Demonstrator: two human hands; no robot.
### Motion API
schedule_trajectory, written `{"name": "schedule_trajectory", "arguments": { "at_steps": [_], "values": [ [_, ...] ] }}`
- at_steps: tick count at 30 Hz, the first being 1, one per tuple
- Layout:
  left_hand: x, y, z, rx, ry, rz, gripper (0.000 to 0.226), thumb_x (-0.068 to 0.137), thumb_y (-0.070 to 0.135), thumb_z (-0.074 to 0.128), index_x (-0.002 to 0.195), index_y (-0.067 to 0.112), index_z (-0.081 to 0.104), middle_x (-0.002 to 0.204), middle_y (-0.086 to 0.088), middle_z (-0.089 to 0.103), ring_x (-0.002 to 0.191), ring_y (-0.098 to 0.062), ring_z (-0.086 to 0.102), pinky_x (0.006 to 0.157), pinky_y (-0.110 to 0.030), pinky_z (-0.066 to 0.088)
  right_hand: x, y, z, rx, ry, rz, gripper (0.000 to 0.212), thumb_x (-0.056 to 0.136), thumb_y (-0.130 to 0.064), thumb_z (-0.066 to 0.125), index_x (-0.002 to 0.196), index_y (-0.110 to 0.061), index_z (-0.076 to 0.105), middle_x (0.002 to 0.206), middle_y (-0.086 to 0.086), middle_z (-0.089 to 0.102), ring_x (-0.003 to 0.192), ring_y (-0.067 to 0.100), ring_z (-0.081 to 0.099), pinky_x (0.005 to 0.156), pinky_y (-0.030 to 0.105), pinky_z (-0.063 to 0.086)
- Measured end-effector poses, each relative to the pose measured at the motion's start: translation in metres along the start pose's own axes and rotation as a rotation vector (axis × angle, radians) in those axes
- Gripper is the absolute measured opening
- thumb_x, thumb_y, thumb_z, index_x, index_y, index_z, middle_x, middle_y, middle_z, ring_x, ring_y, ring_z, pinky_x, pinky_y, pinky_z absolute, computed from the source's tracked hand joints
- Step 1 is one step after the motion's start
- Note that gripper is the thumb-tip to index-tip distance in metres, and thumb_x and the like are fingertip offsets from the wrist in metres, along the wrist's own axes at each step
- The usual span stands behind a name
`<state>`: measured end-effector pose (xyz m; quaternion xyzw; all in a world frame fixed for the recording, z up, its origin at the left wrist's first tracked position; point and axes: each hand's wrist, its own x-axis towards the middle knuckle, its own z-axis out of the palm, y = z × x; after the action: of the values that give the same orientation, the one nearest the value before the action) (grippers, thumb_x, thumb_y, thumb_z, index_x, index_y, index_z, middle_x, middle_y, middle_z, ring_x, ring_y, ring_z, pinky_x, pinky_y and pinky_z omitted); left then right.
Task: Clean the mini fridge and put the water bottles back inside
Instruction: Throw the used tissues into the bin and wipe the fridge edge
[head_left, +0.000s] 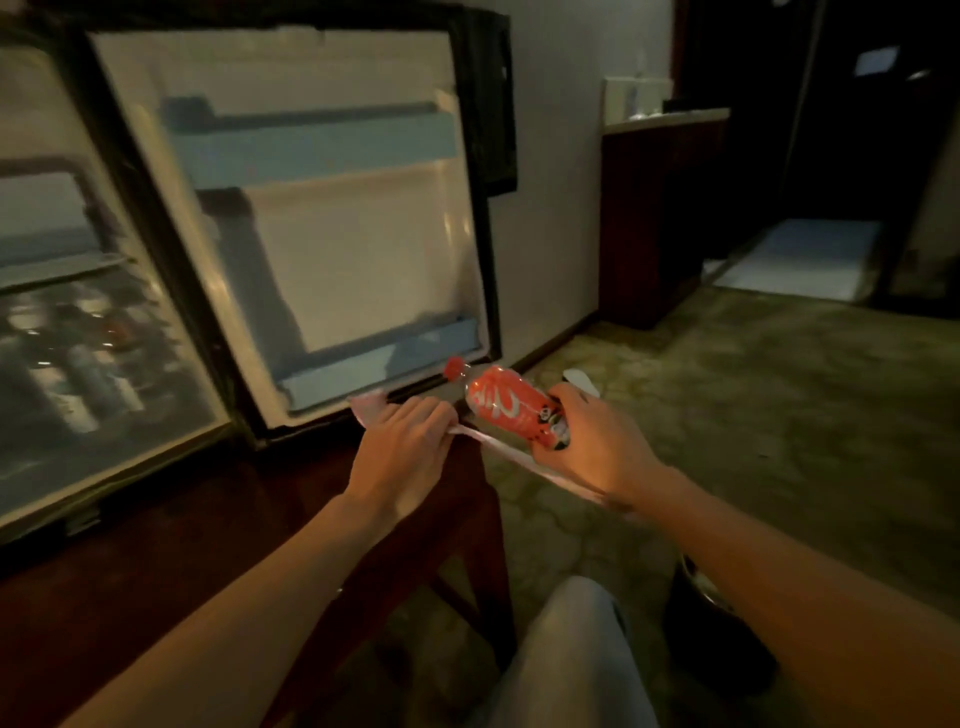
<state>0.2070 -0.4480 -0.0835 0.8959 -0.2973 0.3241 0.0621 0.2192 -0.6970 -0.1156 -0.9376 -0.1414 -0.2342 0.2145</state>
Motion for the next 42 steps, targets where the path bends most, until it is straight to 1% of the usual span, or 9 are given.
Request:
{"name": "schedule_trajectory", "arguments": {
  "at_steps": [4,10,16,19,22,26,31,37,42],
  "values": [
    [0.019,0.032,0.053,-0.092,-0.077,0.049,0.008,0.088,0.017,0.067,0.095,0.014,0.063,0.096,-0.002,0.064,0.09,-0.023,0.062,0.077,-0.038,0.05,-0.03,0.058,0.002,0.005,-0.06,0.144,0.056,0.076,-0.051,0.07,0.118,-0.024,0.044,0.103,-0.01,0.056,0.084,0.007,0.057,0.062,0.019,0.044],
    [0.041,0.093,0.138,-0.173,-0.187,0.13,0.01,0.088,0.021,0.067,0.097,0.017,0.065,0.096,0.001,0.067,0.091,-0.02,0.063,0.081,-0.034,0.048,-0.09,0.144,0.003,-0.085,-0.091,0.357,0.058,0.073,-0.061,0.065,0.115,-0.026,0.046,0.104,-0.009,0.058,0.087,0.01,0.058,0.071,0.033,0.055],
    [0.064,0.165,0.221,-0.274,-0.314,0.187,0.018,0.084,0.018,0.072,0.1,0.019,0.065,0.103,0.002,0.066,0.099,-0.017,0.061,0.088,-0.033,0.048,-0.146,0.219,0.002,-0.143,-0.122,0.534,0.059,0.074,-0.06,0.066,0.117,-0.026,0.047,0.109,-0.009,0.059,0.09,0.01,0.059,0.074,0.032,0.054],
    [0.075,0.199,0.262,-0.297,-0.367,0.224,0.018,0.086,0.019,0.068,0.103,0.019,0.065,0.108,0.002,0.064,0.104,-0.018,0.058,0.091,-0.034,0.046,-0.167,0.253,0.002,-0.143,-0.131,0.602,0.058,0.075,-0.058,0.068,0.119,-0.028,0.047,0.111,-0.012,0.058,0.088,0.004,0.053,0.07,0.023,0.047],
    [0.088,0.228,0.301,-0.342,-0.383,0.231,0.017,0.082,0.016,0.071,0.098,0.016,0.066,0.102,0.0,0.065,0.097,-0.021,0.06,0.086,-0.035,0.048,-0.183,0.284,0.005,-0.139,-0.149,0.675,0.057,0.076,-0.058,0.068,0.12,-0.029,0.046,0.11,-0.014,0.055,0.091,0.001,0.051,0.068,0.019,0.041],
    [0.107,0.259,0.352,-0.416,-0.381,0.2,0.012,0.084,0.014,0.07,0.096,0.014,0.067,0.099,-0.004,0.065,0.095,-0.022,0.059,0.084,-0.036,0.047,-0.195,0.323,0.012,-0.135,-0.176,0.759,0.057,0.076,-0.057,0.069,0.12,-0.029,0.046,0.112,-0.013,0.056,0.092,0.002,0.051,0.071,0.021,0.046],
    [0.131,0.285,0.411,-0.502,-0.36,0.139,0.014,0.085,0.013,0.068,0.099,0.012,0.068,0.103,-0.004,0.065,0.098,-0.021,0.057,0.085,-0.036,0.05,-0.2,0.369,0.028,-0.176,-0.178,0.838,0.055,0.076,-0.061,0.067,0.116,-0.031,0.046,0.106,-0.014,0.054,0.088,0.002,0.049,0.066,0.021,0.04],
    [0.144,0.29,0.461,-0.583,-0.332,0.051,0.016,0.084,0.007,0.067,0.1,0.009,0.067,0.106,-0.004,0.063,0.099,-0.022,0.054,0.084,-0.037,0.05,-0.193,0.405,0.049,-0.201,-0.157,0.859,0.058,0.077,-0.061,0.065,0.12,-0.026,0.046,0.11,-0.009,0.056,0.093,0.008,0.053,0.074,0.029,0.051],
    [0.104,0.277,0.5,-0.488,-0.532,0.132,0.025,0.087,0.011,0.066,0.112,0.013,0.065,0.118,-0.005,0.061,0.11,-0.02,0.053,0.094,-0.038,0.048,-0.194,0.416,0.09,-0.183,-0.244,0.841,0.056,0.08,-0.051,0.068,0.123,-0.022,0.047,0.117,-0.003,0.059,0.1,0.013,0.057,0.08,0.033,0.053]
  ]
}}
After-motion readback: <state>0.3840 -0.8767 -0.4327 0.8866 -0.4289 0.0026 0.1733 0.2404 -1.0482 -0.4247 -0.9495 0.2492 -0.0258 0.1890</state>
